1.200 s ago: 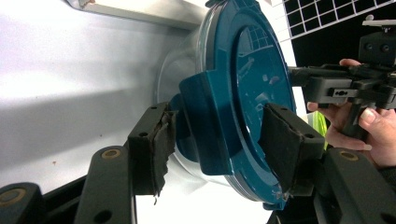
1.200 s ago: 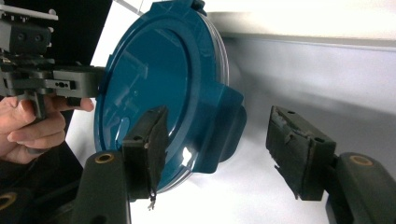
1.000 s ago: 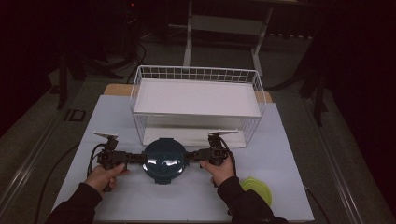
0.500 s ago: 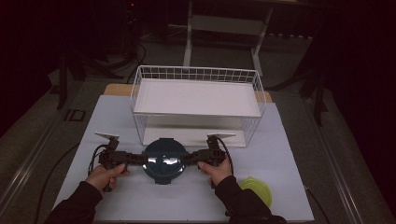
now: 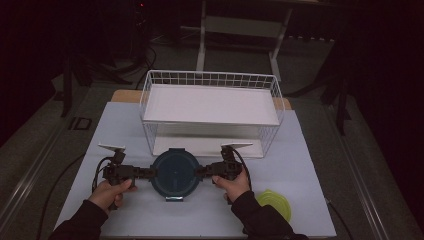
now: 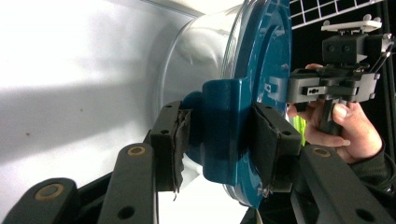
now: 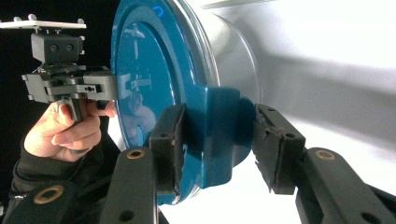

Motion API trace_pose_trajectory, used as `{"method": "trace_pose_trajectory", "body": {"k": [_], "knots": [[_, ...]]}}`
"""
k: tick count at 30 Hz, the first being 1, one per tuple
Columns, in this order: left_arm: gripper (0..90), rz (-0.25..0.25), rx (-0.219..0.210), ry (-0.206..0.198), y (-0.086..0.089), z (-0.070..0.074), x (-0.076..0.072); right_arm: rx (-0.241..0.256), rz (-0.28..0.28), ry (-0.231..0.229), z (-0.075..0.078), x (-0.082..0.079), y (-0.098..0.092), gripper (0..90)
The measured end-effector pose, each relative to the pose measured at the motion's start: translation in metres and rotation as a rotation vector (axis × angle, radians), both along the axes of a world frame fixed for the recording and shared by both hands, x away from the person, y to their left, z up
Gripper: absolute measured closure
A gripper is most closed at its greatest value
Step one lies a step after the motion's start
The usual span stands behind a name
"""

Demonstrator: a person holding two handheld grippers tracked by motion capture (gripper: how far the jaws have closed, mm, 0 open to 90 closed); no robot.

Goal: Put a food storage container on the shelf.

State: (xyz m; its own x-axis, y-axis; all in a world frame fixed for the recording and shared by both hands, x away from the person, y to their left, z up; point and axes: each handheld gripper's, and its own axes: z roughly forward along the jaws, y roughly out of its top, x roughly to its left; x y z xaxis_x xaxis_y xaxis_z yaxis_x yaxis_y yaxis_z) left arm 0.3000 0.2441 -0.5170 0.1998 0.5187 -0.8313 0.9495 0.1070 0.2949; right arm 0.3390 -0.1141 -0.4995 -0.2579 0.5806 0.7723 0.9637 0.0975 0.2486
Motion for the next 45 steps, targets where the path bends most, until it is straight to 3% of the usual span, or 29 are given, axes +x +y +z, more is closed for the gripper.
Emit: {"method": "trace_pose_trajectory", "body": {"k": [4,21,33,35,41,42,45], "knots": [[56.6,-0.013,-0.013,0.009,-0.003,0.002,-0.003,-0.014,0.004,-0.036,0.005,-0.001,-0.002,54.9],[56.8,-0.017,-0.014,-0.052,-0.018,0.039,-0.011,-0.006,0.008,-0.129,0.043,-0.01,-0.018,54.9],[57.0,-0.026,-0.026,-0.11,-0.029,0.074,-0.015,0.011,-0.002,-0.185,0.077,-0.018,-0.031,54.9],[57.0,-0.028,-0.034,-0.124,-0.034,0.085,-0.014,0.014,-0.004,-0.207,0.089,-0.019,-0.036,54.9],[57.1,-0.026,-0.031,-0.147,-0.039,0.107,-0.011,0.034,-0.014,-0.233,0.106,-0.018,-0.043,54.9],[57.1,-0.03,-0.025,-0.157,-0.04,0.117,-0.007,0.046,-0.018,-0.243,0.112,-0.017,-0.045,54.9],[57.1,-0.029,-0.025,-0.166,-0.042,0.122,-0.005,0.052,-0.022,-0.246,0.115,-0.015,-0.046,54.9]]}}
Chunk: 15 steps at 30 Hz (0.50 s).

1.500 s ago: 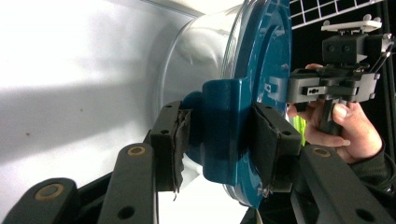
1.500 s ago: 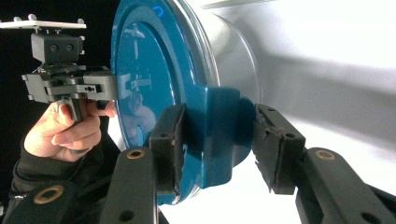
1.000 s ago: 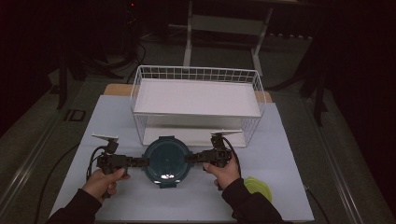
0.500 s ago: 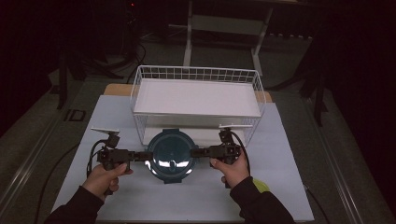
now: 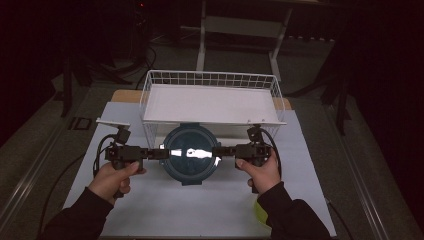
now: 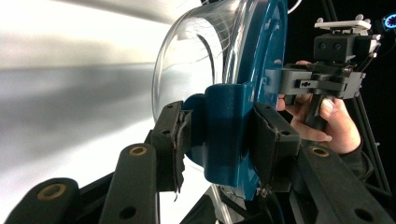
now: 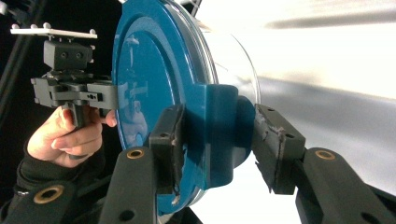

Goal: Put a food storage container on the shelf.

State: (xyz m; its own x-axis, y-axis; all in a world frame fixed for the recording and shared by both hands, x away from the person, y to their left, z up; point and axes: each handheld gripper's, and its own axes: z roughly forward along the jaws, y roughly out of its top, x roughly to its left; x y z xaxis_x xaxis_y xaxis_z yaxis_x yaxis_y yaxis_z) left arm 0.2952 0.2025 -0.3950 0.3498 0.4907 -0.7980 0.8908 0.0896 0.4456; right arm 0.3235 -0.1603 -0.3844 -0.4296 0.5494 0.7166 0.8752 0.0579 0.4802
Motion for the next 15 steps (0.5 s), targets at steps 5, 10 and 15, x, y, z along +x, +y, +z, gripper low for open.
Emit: {"method": "trace_pose_trajectory", "body": {"k": [5,10,15], "knots": [[57.2,-0.004,0.001,-0.036,-0.008,0.022,0.015,0.033,-0.024,-0.017,0.018,0.009,-0.009,54.9],[57.2,-0.011,-0.002,-0.062,-0.018,0.04,0.032,0.046,-0.047,-0.03,0.033,0.02,-0.019,54.9],[57.3,-0.015,0.003,-0.076,-0.024,0.052,0.044,0.062,-0.064,-0.031,0.044,0.03,-0.028,54.8]]}}
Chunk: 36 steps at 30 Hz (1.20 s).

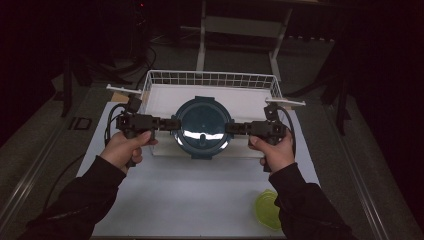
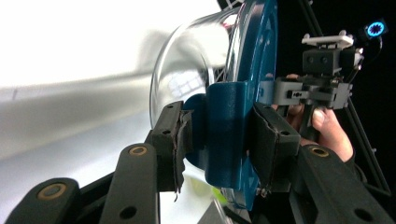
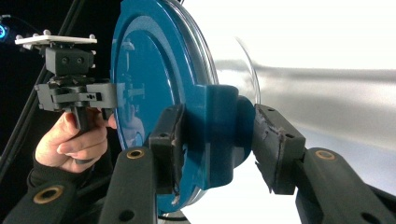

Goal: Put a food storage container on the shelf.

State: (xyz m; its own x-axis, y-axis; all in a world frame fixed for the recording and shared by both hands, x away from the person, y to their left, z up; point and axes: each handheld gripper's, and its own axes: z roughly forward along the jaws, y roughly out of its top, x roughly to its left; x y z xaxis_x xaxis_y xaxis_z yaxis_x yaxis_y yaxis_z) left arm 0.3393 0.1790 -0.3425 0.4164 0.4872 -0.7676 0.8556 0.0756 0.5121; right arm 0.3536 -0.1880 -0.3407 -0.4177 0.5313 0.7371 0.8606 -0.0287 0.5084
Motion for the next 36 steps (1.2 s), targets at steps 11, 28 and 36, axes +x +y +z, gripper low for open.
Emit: {"method": "trace_pose_trajectory", "body": {"k": [11,28,36], "knots": [[57.2,-0.013,-0.009,-0.016,-0.014,0.019,0.038,0.001,-0.039,-0.004,0.021,0.028,-0.014,54.8],[56.1,0.026,-0.122,0.04,-0.026,0.002,0.076,-0.009,-0.113,0.019,0.026,0.062,-0.026,54.3],[49.8,0.049,-0.161,0.093,-0.027,-0.011,0.088,-0.023,-0.15,0.053,0.02,0.077,-0.023,50.1]]}}
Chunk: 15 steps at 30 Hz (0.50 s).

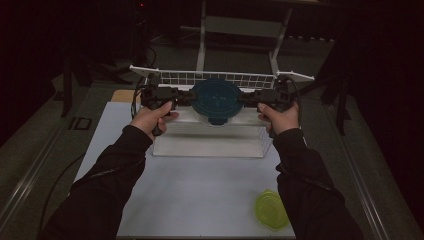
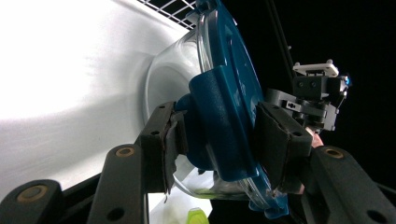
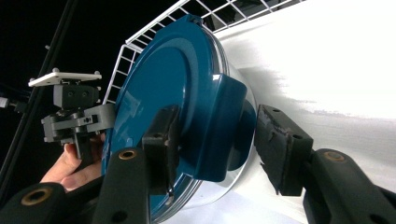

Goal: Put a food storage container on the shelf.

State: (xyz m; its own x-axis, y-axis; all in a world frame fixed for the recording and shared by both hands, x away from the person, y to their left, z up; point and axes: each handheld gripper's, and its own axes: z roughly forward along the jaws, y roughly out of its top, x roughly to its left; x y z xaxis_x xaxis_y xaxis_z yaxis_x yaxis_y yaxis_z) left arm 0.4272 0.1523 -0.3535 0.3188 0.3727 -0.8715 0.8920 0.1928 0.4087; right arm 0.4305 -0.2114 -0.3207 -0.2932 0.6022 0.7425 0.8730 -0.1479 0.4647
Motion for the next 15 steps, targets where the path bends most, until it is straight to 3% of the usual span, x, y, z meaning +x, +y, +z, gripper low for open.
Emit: {"method": "trace_pose_trajectory", "body": {"k": [3,8,12,15], "knots": [[49.7,-0.002,0.002,-0.007,0.0,0.0,0.001,0.003,-0.001,0.0,0.0,0.001,0.0,50.0],[48.5,0.001,0.042,-0.029,-0.001,0.004,0.001,-0.002,-0.003,-0.015,-0.001,0.002,0.0,48.0],[43.0,0.021,0.078,-0.034,0.0,0.009,0.0,-0.058,-0.019,-0.055,0.005,-0.003,-0.002,45.0],[42.5,0.032,0.114,-0.069,0.001,0.014,-0.002,-0.095,-0.024,-0.097,0.011,-0.009,-0.003,44.0]]}}
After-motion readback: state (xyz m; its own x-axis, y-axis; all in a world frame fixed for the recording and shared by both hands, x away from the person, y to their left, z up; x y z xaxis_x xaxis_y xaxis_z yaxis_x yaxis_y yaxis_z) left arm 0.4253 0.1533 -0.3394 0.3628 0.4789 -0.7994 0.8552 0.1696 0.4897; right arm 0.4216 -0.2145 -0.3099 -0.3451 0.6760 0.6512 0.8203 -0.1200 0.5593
